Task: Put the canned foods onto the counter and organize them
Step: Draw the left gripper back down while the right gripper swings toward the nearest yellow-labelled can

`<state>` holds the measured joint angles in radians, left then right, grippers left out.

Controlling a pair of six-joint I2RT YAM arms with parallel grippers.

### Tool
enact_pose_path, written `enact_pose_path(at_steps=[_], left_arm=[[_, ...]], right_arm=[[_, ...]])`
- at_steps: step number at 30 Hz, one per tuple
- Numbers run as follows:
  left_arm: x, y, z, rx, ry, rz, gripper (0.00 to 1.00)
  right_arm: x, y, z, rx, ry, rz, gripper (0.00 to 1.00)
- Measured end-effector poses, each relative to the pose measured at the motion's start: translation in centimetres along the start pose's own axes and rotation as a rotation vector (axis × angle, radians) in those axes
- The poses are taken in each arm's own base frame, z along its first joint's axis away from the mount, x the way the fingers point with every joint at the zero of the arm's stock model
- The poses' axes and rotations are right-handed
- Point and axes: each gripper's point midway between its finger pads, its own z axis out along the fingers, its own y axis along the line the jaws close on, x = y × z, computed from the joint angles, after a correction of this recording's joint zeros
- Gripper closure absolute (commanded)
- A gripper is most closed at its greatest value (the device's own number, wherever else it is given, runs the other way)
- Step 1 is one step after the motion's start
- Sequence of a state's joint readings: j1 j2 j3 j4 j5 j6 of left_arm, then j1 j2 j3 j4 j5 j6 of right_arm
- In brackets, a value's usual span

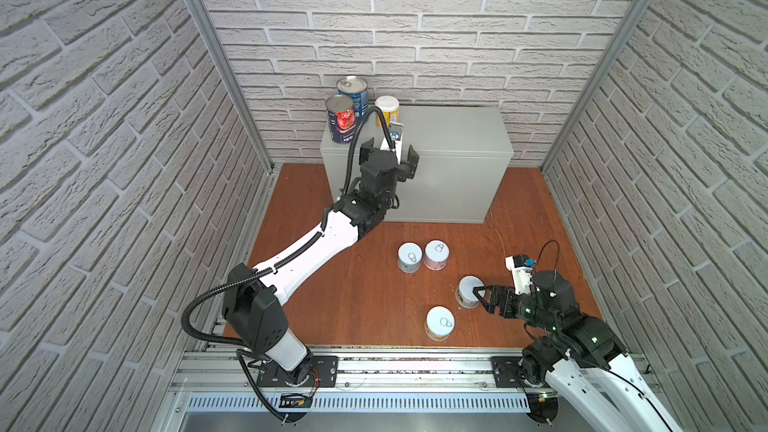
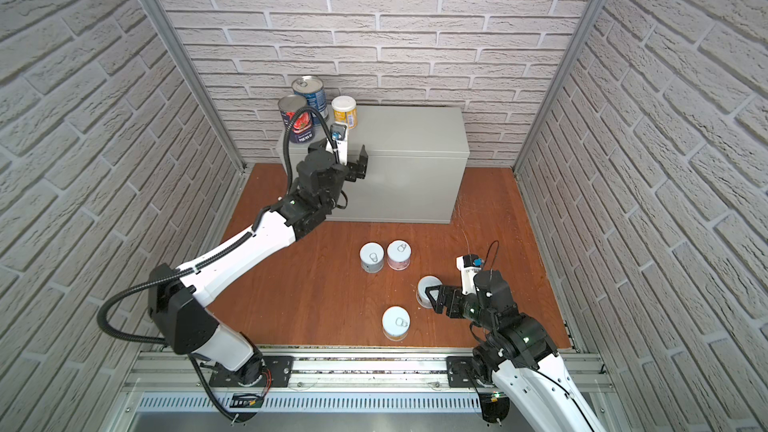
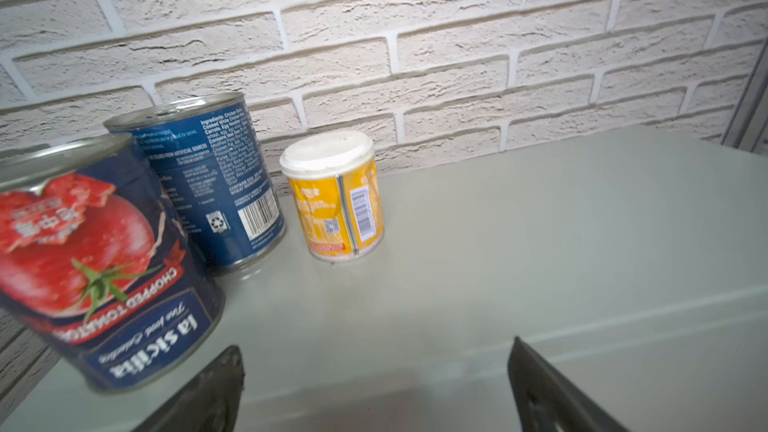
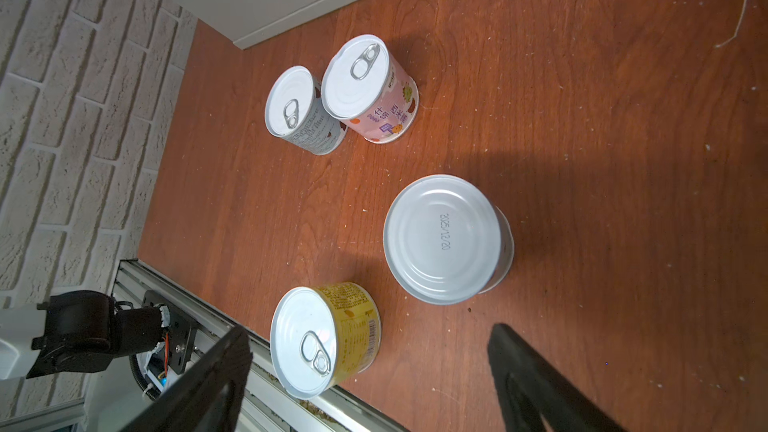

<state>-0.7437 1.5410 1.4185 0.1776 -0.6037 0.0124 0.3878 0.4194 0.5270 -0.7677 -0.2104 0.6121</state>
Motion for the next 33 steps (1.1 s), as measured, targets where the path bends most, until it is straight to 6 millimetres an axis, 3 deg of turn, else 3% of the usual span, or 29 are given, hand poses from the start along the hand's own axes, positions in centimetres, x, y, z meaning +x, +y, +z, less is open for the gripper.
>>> enact_pose_path(at_steps=[3,7,14,18,27,33], left_arm=[[1.0,-0.5,-2.2,0.004,0.008,0.022,0.02],[1.9,0.4,-4.8,0.005,0.014,0.008,0.02],[2.4,2.5,-7.9,0.022,0.055,-0.039,0.02],[5.6,3.0,-9.9,0.056,0.135,-0.075,0.02],[13.5,3.2,-14.8,0.165,0.327,-0.206,0.02],[18.3,3.1,-16.7,0.185,0.417,-0.26,0.02]], right_arm=[[0.5,-0.5,1.0,0.048,0.075,0.013,0.09],[0.4,-0.5,1.6,0.102,0.16,0.016,0.09],[-0.8,2.8,1.2,0.114,0.171,-0.127,0.09],[0.3,4.6,2.0,0.127,0.22,-0.209,0.08],[3.6,6.4,4.1,0.207,0.307,-0.32,0.1],[5.7,6.8,5.3,0.257,0.358,-0.353,0.12]])
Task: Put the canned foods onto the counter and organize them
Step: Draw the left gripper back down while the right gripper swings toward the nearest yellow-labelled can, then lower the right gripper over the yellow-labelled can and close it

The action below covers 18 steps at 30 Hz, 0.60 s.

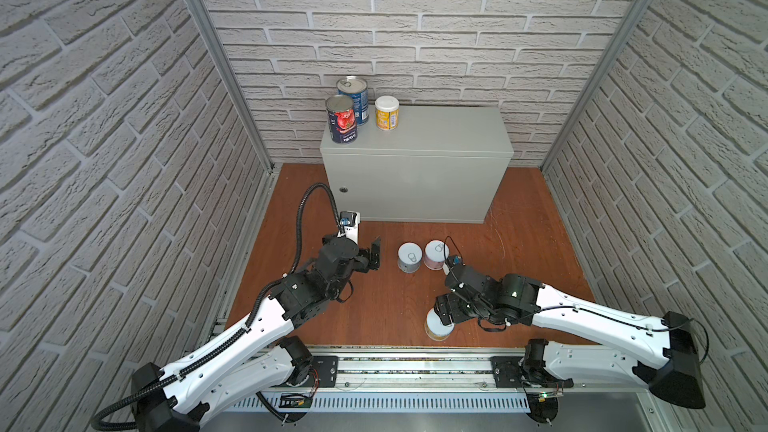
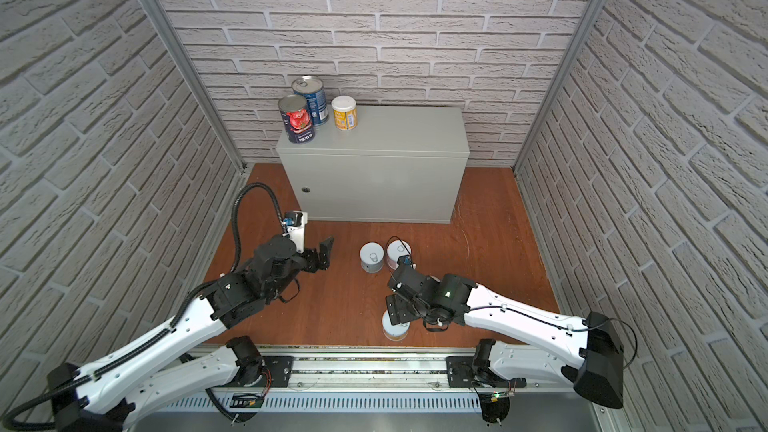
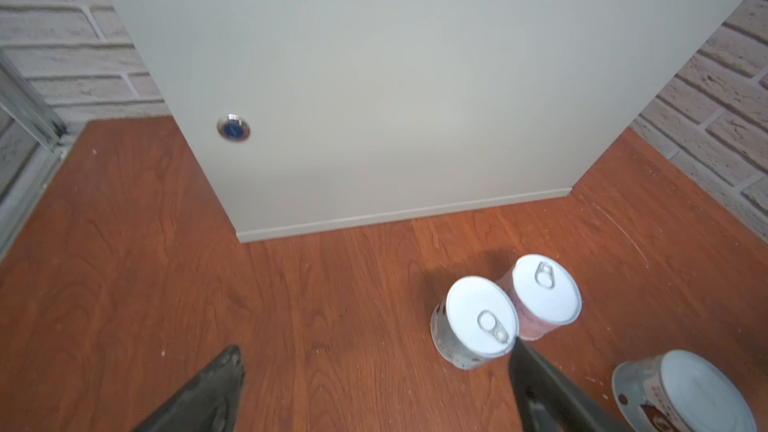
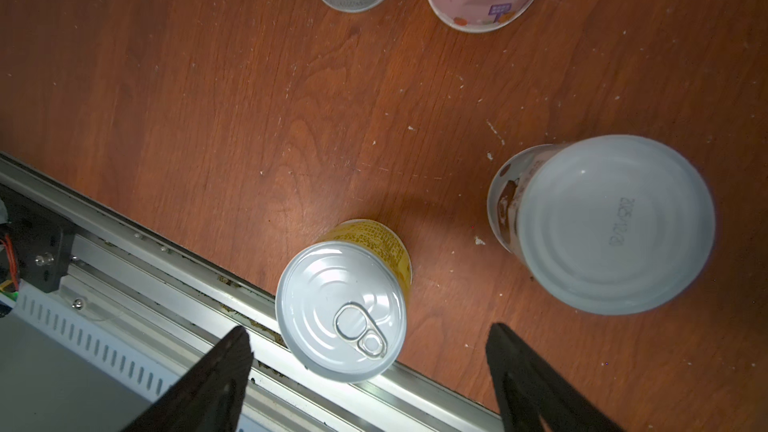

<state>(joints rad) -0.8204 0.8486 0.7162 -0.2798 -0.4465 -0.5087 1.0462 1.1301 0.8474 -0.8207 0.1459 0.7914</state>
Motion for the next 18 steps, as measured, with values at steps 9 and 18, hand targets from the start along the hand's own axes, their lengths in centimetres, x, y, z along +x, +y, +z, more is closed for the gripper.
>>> enact_pose_path(at_steps=[9,18], left_arm=[[4.2,-0.6,1.8,0.03,0.109,-0.006,0.02],[5.0,-1.6,2.6,0.067,0.145,-0.014,0.02]], right_arm=[[1.4,1.5,1.8,0.028,0.05,-0.023,0.11],[1.0,2.0,1.9,0.09,0.069,-0.035,0.06]])
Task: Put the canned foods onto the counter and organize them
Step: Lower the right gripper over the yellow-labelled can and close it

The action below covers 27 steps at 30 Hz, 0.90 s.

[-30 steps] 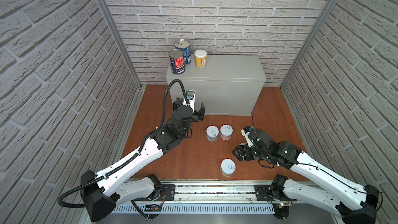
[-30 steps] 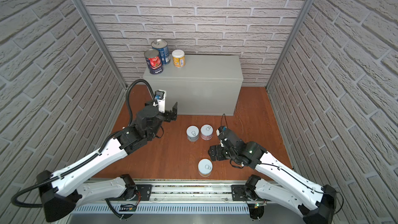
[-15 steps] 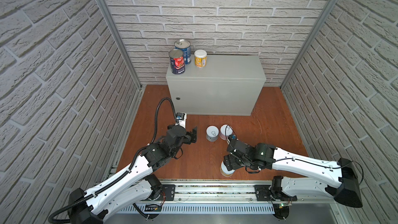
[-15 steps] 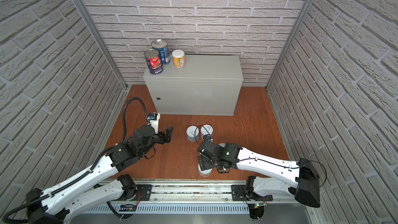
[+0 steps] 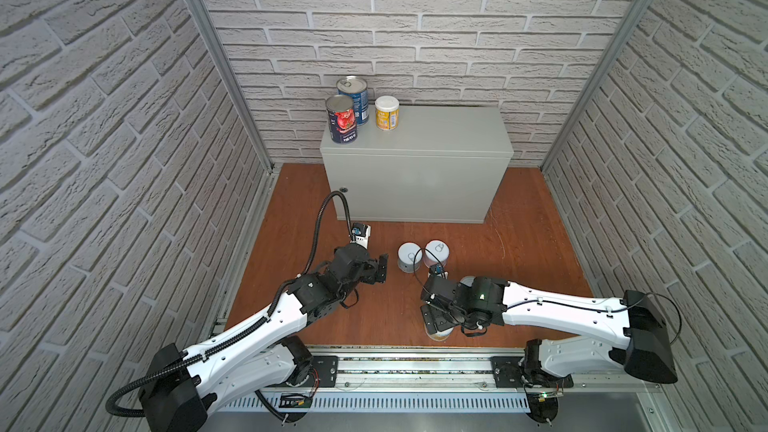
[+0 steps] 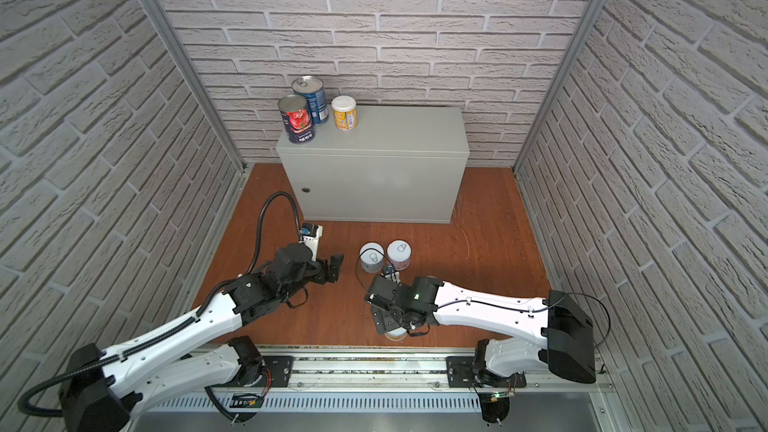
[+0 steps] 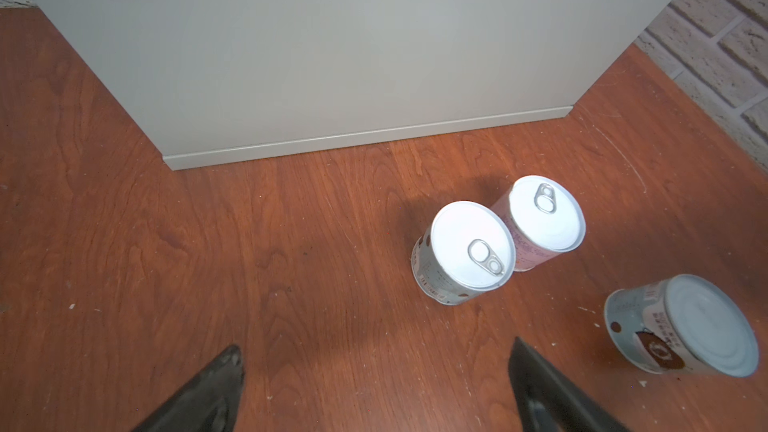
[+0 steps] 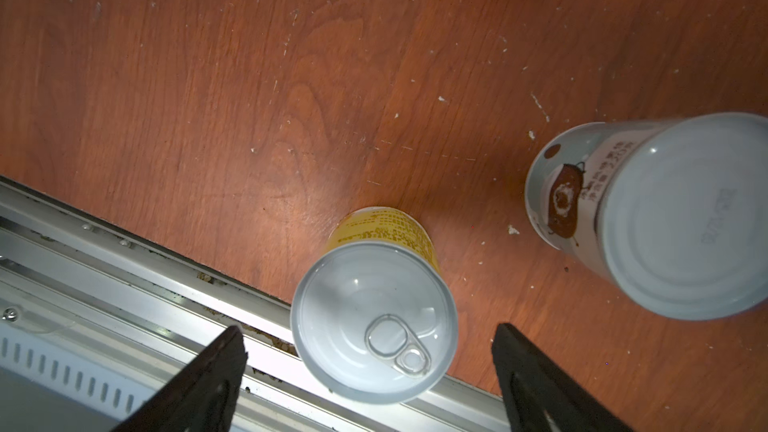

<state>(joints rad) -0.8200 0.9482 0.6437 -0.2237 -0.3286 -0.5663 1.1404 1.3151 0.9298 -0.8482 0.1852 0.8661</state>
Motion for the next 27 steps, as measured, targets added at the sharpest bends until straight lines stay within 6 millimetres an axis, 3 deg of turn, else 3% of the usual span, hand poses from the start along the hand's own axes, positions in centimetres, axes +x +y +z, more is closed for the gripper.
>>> enact_pose_path(at_steps=[11,27], left_arm=[[-0.1,0.0,0.0,0.002,-0.012,-0.017,0.02],[1.3,-0.2,2.0,-0.018,0.05,0.015,0.02]], right_arm=[[0.7,0.2,1.4,0.05,0.072,-0.036,0.12],[1.3,-0.5,2.0,0.081,0.088,-0.036,0.09]])
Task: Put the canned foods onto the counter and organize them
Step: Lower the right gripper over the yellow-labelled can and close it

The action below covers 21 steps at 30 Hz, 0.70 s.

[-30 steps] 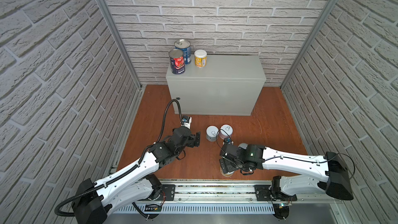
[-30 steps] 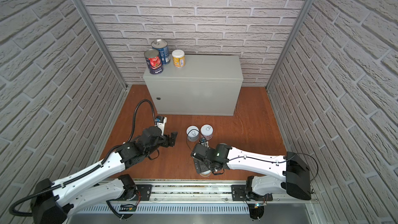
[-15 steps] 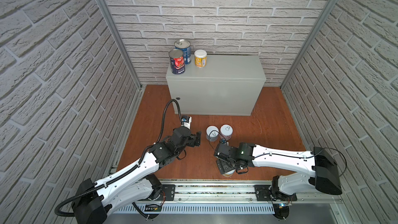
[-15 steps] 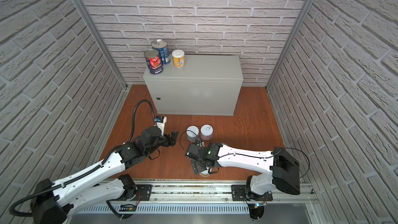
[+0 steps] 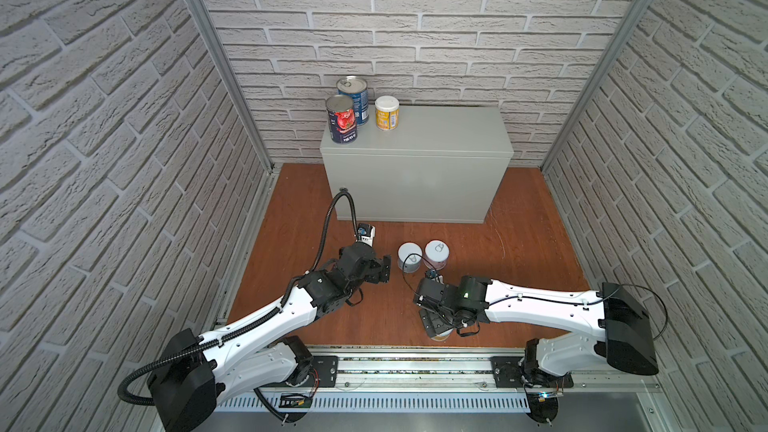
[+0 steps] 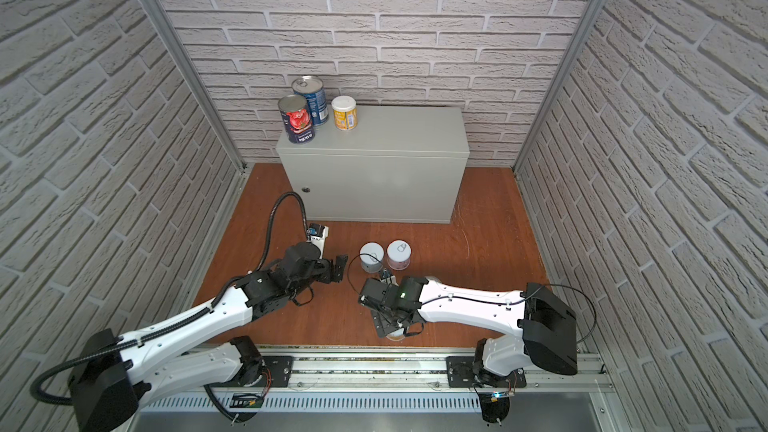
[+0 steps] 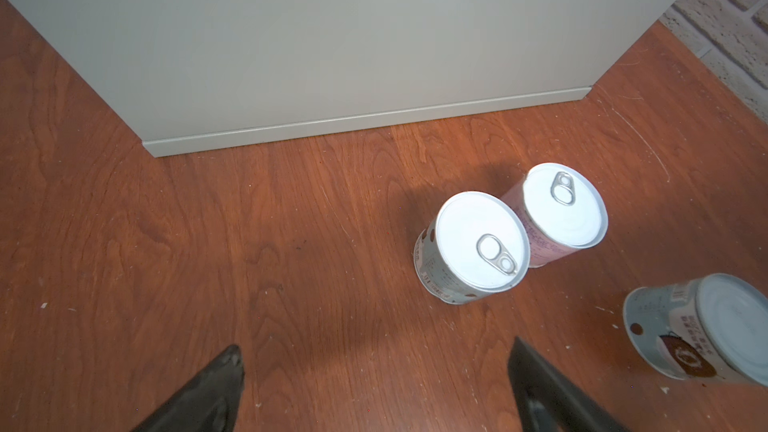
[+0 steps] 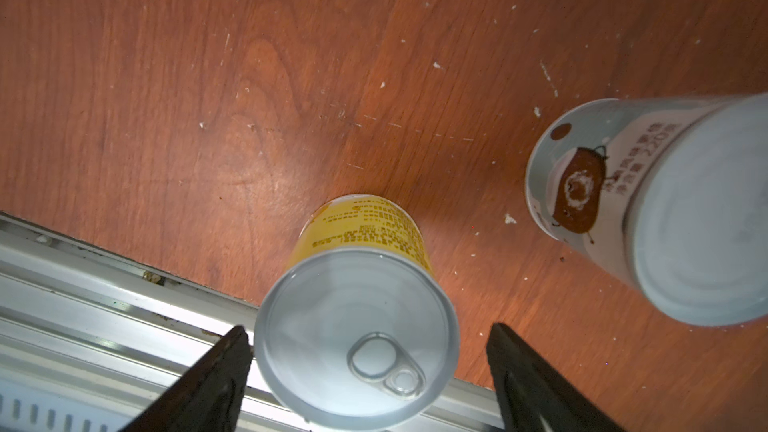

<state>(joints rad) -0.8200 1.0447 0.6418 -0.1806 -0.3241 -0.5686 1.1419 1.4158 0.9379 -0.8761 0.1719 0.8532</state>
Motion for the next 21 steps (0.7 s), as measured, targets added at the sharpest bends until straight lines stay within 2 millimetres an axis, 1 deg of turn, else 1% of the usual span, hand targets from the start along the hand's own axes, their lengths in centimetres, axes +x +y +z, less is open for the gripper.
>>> enact_pose_path(at_steps=[6,14,21], left_arm=[[-0.37,-0.23,0.09,0.005,-0.007,-0.003,0.02],[-0.71,-0.42,0.25,0.006,-0.012,0.013,0.02],[-0.95,-0.72,0.77,0.003,-0.006,0.032,0.02]], right_arm=[[0.1,0.27,0.18,-0.015,0.004,0.002,0.1],[0.14,0.07,0.25,-0.004,0.005,0.0,0.11],[0.41,-0.13,1.06,0.026,0.027,-0.006,0.11]])
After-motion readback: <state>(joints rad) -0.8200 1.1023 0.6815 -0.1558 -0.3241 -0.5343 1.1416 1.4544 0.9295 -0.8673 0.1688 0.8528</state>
